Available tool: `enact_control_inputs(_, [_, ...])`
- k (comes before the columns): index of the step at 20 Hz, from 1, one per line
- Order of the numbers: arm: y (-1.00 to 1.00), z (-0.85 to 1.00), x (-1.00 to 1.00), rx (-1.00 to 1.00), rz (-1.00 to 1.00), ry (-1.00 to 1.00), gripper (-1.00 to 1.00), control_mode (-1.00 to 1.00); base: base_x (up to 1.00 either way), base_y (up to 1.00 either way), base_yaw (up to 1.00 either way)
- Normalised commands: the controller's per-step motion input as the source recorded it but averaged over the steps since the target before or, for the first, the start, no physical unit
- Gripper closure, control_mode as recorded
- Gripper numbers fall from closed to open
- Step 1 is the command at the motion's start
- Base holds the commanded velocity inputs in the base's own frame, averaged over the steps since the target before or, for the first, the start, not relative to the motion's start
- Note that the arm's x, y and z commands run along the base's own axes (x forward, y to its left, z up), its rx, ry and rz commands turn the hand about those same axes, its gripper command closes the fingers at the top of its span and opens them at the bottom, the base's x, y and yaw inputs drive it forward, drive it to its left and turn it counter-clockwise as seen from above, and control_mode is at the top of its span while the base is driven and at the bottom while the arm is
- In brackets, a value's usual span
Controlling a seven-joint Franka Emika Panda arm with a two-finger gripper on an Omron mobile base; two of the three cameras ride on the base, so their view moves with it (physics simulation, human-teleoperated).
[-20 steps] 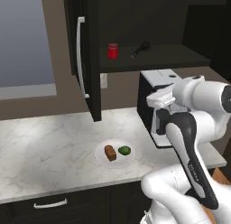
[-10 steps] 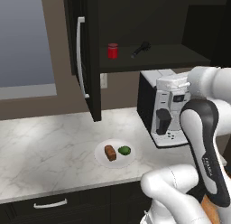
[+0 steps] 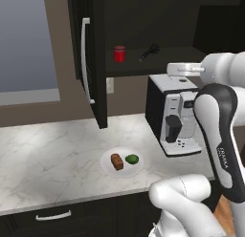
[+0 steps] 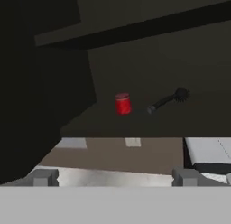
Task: Pick the avocado and bread from the counter and place them on the plate. Then pick the jam from the cabinet and place it next to the plate. Lastly close the cabinet door.
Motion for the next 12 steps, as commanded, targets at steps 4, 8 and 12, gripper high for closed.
enact_control_inputs(4, [0.00,0.03,0.36,0.00,-0.01,0.12,-1.00,-1.00,0.00,0.00,0.00])
enact_control_inputs(8, [0.01,0.00,0.45,0.00,0.00,0.07,-1.00,-1.00,0.00,0.00,0.00])
enact_control_inputs(12, [0.13,0.00,0.50,0.00,0.00,0.01,-1.00,-1.00,0.00,0.00,0.00])
